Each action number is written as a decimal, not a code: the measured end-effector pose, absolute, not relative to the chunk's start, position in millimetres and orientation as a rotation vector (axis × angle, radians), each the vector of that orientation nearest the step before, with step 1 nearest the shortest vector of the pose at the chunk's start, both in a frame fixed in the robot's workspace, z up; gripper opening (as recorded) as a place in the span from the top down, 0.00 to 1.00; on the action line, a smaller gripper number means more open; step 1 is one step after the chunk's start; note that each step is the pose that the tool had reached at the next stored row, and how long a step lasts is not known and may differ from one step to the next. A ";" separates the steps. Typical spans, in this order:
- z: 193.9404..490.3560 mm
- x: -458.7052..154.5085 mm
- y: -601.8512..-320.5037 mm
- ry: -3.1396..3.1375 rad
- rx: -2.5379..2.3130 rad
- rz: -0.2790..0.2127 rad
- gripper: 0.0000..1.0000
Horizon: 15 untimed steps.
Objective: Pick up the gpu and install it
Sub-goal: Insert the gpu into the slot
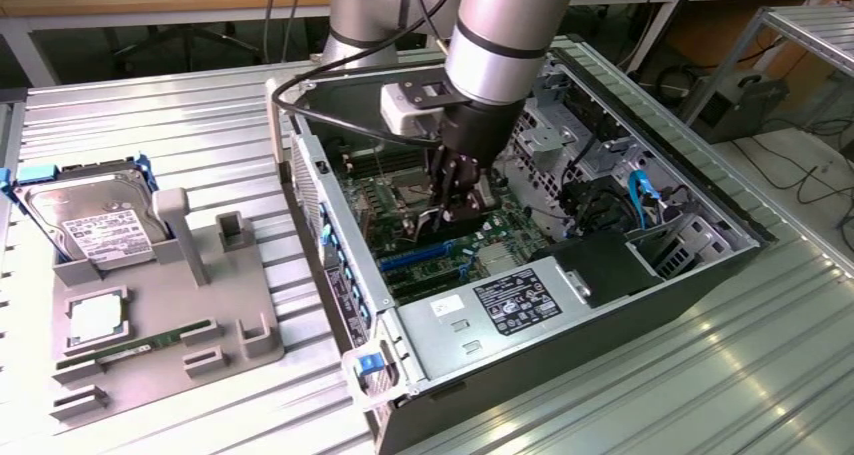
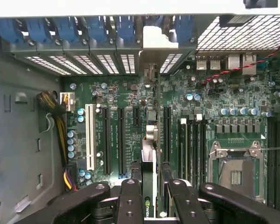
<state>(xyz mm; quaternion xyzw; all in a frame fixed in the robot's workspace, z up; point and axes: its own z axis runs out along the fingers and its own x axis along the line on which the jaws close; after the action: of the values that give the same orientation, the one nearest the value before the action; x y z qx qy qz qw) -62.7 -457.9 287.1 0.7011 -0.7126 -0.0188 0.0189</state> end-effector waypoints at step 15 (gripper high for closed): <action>267.4 -68.5 -457.9 -2.211 2.183 -0.052 0.74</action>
<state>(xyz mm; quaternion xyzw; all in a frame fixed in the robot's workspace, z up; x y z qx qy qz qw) -68.5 -457.9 267.4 0.7024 -0.7114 -0.0169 0.0170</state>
